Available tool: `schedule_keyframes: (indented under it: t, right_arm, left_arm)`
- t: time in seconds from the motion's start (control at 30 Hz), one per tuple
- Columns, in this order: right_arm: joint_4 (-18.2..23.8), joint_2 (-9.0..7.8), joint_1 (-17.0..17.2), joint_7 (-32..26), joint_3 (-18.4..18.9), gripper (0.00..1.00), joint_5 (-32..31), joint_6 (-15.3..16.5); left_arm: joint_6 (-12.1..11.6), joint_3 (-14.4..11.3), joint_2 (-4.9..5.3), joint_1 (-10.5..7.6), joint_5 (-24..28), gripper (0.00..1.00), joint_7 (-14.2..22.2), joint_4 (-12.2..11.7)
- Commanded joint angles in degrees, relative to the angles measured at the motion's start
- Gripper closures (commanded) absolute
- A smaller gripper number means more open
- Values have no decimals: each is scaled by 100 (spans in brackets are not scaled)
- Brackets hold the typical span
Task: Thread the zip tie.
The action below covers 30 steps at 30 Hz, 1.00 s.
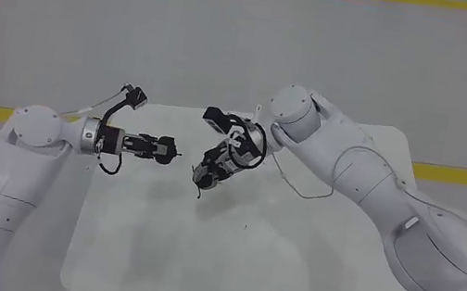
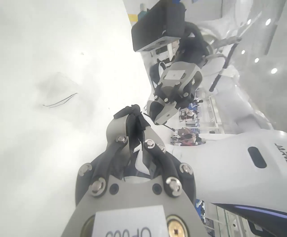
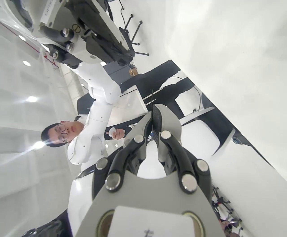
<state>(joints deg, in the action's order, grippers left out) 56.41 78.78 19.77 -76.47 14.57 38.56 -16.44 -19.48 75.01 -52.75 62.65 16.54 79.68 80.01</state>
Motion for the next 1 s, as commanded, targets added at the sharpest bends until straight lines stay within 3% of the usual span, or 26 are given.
schedule_keyframes:
  t: [0.0, 0.17, 0.4, 0.63, 0.97]
  right_arm:
    - [52, 4, -38, 15, 19, 100, -157, -37]
    - [169, 11, -106, 68, 44, 100, -458, 94]
    - [210, 11, -78, 155, 38, 100, -520, 119]
    - [640, 9, -172, 23, 36, 100, -1187, 44]
    - [633, 110, -249, -317, 32, 100, -1371, 61]
  left_arm:
    - [0, -36, 21, -2, -198, 100, -4, 81]
    - [0, 2, 32, 59, -267, 100, -257, 186]
    - [6, -4, 31, 67, -271, 100, -292, 193]
    - [0, -76, 88, 49, -804, 100, -302, 561]
    - [0, -34, 171, 89, -1344, 100, -107, 1194]
